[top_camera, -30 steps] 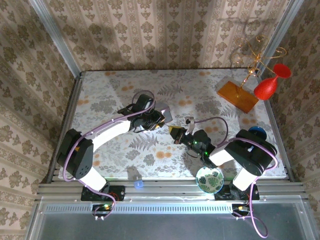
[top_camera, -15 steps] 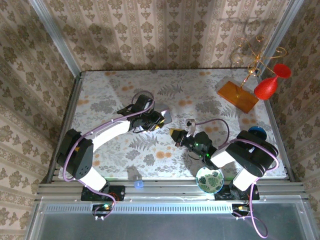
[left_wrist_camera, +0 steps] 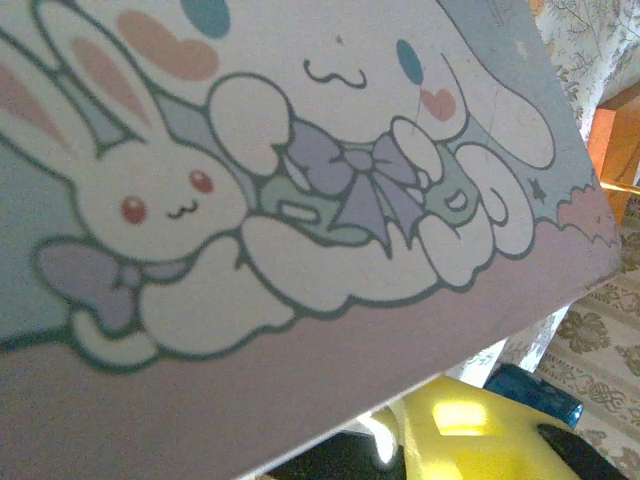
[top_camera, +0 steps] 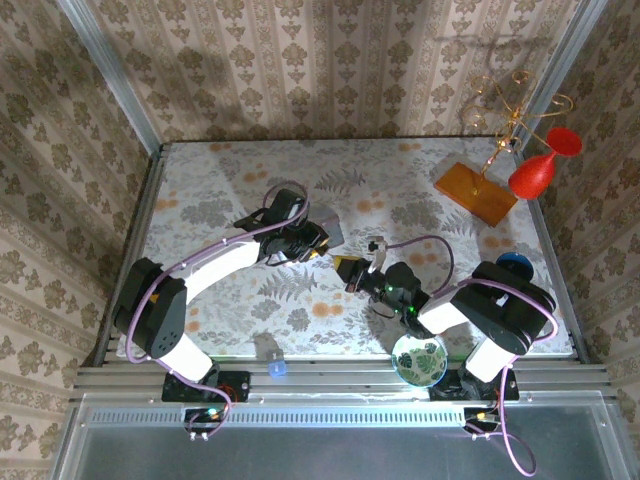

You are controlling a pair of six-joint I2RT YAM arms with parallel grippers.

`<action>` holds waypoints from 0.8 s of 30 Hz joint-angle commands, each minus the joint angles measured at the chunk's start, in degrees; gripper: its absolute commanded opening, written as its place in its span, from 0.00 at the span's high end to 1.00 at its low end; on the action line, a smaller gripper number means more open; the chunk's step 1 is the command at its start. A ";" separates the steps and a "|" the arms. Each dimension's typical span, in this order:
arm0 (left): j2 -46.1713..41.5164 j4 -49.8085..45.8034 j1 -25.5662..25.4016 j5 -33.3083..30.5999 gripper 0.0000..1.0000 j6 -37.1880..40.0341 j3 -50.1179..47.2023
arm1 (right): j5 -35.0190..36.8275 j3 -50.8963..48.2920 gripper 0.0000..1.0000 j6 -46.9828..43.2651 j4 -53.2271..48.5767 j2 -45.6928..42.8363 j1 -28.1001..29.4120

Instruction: Unlock a padlock with a key

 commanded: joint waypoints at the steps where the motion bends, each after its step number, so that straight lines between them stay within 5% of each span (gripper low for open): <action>1: -0.63 2.99 0.28 0.62 1.00 -0.88 0.20 | 0.55 1.63 1.00 -0.16 1.45 1.36 0.29; 24: -1.20 4.05 0.75 0.35 1.00 -0.88 -0.56 | 3.73 -0.86 1.00 0.27 1.55 0.93 1.03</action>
